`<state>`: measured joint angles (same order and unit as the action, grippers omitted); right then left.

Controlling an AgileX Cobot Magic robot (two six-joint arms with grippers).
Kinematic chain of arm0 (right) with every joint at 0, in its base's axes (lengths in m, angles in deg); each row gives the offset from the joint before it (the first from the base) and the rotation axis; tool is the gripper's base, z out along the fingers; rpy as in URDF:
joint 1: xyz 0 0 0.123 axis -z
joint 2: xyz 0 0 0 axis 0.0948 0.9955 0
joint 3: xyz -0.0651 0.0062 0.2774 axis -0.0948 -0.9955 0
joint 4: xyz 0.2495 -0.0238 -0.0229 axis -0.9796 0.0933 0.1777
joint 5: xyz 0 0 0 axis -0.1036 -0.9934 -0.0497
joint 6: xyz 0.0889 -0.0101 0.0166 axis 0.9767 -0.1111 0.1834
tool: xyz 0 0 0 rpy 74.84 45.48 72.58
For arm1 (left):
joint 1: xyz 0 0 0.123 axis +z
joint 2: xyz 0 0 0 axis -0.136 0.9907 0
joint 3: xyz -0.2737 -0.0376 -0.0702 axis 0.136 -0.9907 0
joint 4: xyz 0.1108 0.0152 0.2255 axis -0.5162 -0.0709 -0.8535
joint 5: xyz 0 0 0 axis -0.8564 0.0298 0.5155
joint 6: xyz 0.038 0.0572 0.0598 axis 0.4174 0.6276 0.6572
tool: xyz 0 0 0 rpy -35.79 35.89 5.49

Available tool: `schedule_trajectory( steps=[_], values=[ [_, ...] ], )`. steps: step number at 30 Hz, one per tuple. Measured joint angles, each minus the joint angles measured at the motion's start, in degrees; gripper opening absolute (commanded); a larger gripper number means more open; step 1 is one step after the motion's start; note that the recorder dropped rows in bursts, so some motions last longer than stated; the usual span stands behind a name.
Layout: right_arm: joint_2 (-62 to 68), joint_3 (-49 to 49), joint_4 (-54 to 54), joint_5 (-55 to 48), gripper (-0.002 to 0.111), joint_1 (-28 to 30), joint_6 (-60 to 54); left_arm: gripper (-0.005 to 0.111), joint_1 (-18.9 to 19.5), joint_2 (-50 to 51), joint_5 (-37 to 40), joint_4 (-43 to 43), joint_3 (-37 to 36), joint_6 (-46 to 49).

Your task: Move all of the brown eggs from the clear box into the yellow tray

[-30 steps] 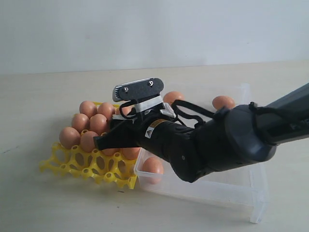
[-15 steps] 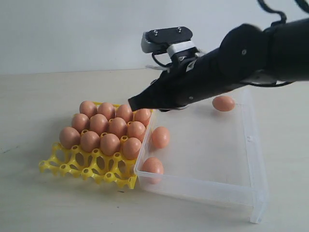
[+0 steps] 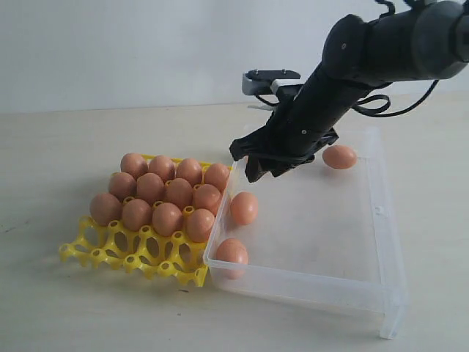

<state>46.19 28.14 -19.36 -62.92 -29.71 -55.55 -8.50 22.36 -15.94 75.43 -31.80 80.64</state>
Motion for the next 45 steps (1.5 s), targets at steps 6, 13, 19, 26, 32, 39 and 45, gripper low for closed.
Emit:
schedule_trajectory(
  steps=[6, 13, 19, 26, 32, 39, 45],
  values=[
    [5.2, 3.2, -0.1, 0.0, 0.054, 0.0, 2.0, 0.0, 0.0, 0.0, 0.0, 0.0, 0.0, 0.0],
    [6.1, 3.5, -2.6, 4.0, 0.054, 0.0, 3.2, 0.0, 0.0, 0.0, 0.0, 0.0, 0.0, 0.0],
    [6.8, 3.5, -4.5, 3.0, 0.054, 0.0, 3.3, 0.0, 0.0, 0.0, 0.0, 0.0, 0.0, 0.0],
    [8.7, 3.5, -4.8, 2.0, 0.054, -0.2, 3.3, 0.0, 0.0, 0.0, 0.0, 0.0, 0.0, 0.0],
    [10.6, 3.5, -4.8, 1.9, 0.054, -1.2, 3.2, 0.0, 0.0, 0.0, 0.0, 0.0, 0.0, 0.0],
    [10.9, 3.5, -5.1, 1.5, 0.054, -1.3, 2.9, 0.0, 0.0, 0.0, 0.0, 0.0, 0.0, 0.0],
    [10.8, 3.5, -5.2, 0.4, 0.054, -1.3, 1.1, 0.0, 0.0, 0.0, 0.0, 0.0, 0.0, 0.0]
  ],
)
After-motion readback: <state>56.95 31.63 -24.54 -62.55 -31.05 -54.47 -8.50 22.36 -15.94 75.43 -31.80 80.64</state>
